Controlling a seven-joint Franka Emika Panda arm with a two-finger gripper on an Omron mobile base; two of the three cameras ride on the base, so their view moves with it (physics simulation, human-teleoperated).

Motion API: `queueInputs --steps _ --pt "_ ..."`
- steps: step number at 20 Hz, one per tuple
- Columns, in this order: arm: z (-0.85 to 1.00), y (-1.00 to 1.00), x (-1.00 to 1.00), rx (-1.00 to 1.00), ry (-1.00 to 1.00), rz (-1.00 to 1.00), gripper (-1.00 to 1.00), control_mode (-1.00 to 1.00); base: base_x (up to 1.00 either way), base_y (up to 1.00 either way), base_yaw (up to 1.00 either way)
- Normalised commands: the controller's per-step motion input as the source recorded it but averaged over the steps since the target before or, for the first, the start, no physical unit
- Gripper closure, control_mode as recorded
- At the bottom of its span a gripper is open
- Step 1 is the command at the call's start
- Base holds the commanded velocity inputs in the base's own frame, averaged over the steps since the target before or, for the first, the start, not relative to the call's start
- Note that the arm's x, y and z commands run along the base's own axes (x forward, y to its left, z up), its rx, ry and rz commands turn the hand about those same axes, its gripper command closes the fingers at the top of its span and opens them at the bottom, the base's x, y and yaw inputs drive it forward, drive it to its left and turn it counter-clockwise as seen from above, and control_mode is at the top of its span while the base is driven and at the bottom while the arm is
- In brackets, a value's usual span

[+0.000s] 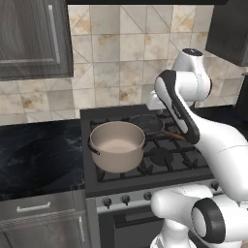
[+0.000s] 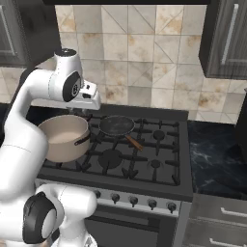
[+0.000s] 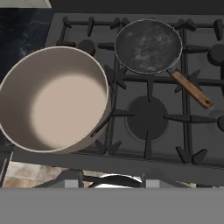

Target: Move the pot and pan from the stove into the sink.

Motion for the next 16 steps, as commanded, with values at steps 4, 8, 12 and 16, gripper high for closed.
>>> queueInputs --steps 4,8,12,16 --pt "-0.06 0.03 -0.23 0.00 0.00 0.00 -1.00 -1.00 0.00 0.00 0.00" --pt "-0.08 0.15 -0.40 0.00 -0.01 0.00 -1.00 -1.00 0.00 0.00 0.00" --pt "-0.17 0.17 -0.24 0.00 0.00 -0.04 -1.00 -1.00 0.00 0.00 0.00" --pt "-0.21 0.22 0.01 0.00 0.00 -0.12 -1.00 -1.00 0.00 0.00 0.00"
